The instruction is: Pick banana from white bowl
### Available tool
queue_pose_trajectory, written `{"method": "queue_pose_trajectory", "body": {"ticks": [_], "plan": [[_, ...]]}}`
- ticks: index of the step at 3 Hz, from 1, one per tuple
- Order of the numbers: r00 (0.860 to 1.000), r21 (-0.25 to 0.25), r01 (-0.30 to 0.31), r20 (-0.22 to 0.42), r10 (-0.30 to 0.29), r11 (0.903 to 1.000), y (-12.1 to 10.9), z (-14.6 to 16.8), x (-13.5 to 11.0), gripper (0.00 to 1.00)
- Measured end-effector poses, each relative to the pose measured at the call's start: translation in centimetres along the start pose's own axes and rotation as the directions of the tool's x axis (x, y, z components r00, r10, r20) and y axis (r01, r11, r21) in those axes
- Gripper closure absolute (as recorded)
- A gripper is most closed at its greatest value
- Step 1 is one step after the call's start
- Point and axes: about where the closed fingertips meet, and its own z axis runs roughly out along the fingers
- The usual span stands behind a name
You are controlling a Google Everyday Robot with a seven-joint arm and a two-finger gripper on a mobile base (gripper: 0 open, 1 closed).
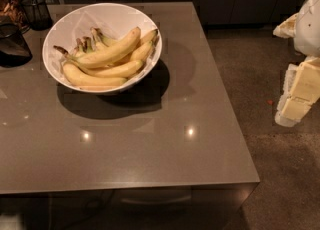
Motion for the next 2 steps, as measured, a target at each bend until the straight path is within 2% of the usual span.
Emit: {"method": "queue_pose_trajectory", "body": {"ticks": [1,2], "plan": [[1.000,0.000,0.000,0.000,0.000,1.0000,0.0,0.0,0.0,0.00],[0.998,0.005,0.010,-0.061,-0.009,0.9999,-0.6,0.4,-1.2,0.00]]}}
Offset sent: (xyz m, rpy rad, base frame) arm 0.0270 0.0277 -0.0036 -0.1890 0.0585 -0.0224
